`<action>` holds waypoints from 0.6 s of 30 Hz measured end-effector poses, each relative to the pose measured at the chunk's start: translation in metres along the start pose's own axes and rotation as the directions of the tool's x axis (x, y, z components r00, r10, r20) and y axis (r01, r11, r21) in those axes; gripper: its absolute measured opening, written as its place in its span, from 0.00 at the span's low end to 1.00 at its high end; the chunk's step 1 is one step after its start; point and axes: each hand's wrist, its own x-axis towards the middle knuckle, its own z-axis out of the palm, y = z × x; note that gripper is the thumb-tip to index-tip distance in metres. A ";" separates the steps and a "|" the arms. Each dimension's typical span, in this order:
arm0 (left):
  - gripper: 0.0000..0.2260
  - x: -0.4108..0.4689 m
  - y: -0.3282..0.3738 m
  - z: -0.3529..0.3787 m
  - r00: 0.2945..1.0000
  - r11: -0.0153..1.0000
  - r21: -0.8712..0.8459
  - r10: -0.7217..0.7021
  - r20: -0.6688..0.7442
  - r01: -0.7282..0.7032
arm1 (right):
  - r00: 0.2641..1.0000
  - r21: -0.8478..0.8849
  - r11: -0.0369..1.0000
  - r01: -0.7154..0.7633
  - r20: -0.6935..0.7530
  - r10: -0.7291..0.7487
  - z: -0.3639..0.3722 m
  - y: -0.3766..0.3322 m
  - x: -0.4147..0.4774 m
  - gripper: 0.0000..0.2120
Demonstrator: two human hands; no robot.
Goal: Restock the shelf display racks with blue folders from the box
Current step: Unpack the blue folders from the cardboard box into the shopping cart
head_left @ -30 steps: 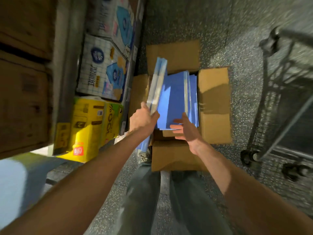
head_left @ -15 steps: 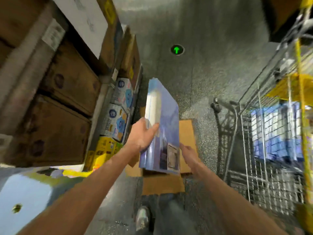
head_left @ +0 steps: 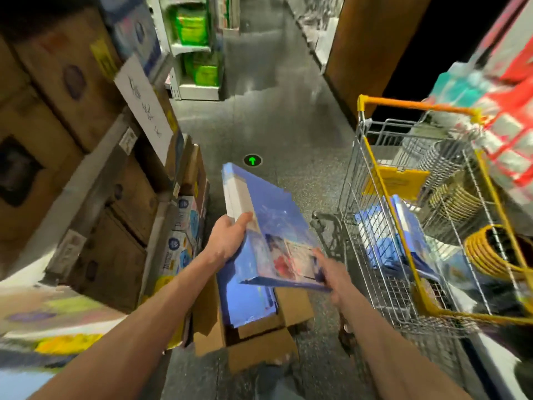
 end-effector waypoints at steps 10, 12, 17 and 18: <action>0.40 -0.010 -0.017 0.060 0.969 0.991 -0.115 0.093 0.228 -0.068 | 0.956 0.057 0.986 0.158 -0.258 -0.138 -0.088 0.016 -0.079 0.23; 0.41 -0.030 0.002 0.076 0.963 0.985 -0.145 0.122 0.239 -0.089 | 0.942 0.104 0.980 0.168 -0.311 -0.128 -0.111 0.023 -0.090 0.22; 0.24 -0.093 0.070 0.106 0.920 0.975 -0.139 0.209 0.331 -0.172 | 0.927 0.182 0.968 0.171 -0.362 -0.096 -0.161 0.037 -0.108 0.20; 0.15 -0.100 0.079 0.112 0.911 0.972 -0.117 0.232 0.341 -0.203 | 0.921 0.169 0.970 0.173 -0.377 -0.098 -0.169 0.040 -0.108 0.21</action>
